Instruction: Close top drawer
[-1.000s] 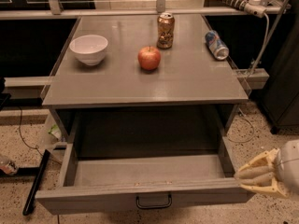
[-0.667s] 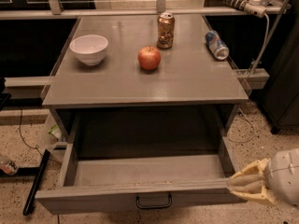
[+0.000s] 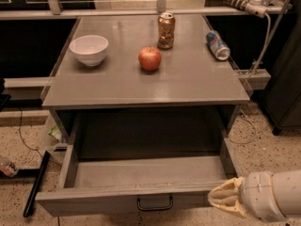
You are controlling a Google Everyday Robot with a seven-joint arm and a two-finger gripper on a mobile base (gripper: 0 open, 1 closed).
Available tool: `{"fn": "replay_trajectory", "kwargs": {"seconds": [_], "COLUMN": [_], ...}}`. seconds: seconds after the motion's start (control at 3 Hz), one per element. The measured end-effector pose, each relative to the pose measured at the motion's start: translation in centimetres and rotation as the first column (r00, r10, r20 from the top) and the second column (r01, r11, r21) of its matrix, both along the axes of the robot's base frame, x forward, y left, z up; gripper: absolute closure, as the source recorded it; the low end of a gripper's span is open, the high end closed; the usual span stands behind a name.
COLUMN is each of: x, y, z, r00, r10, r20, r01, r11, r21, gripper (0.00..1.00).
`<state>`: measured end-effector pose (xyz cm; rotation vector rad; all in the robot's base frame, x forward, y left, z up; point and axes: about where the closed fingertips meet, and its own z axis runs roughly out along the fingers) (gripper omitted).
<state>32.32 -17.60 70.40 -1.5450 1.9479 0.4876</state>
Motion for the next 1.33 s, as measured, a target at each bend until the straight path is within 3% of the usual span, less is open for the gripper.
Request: {"fn": "replay_trajectory", "kwargs": {"seconds": [0.33, 0.67, 1.33], "x": [0.82, 0.99, 0.99], "y": [0.88, 0.83, 0.83], "z": [-2.44, -2.51, -2.51], "r00": [0.9999, 0.9998, 0.9998], "r10": [-0.004, -0.008, -0.008], "r20": [0.013, 0.017, 0.017], "r01": [0.004, 0.008, 0.008], "r11": [1.000, 1.000, 1.000], "r21": [0.009, 0.007, 0.007], "gripper": [1.00, 0.82, 0.35]}}
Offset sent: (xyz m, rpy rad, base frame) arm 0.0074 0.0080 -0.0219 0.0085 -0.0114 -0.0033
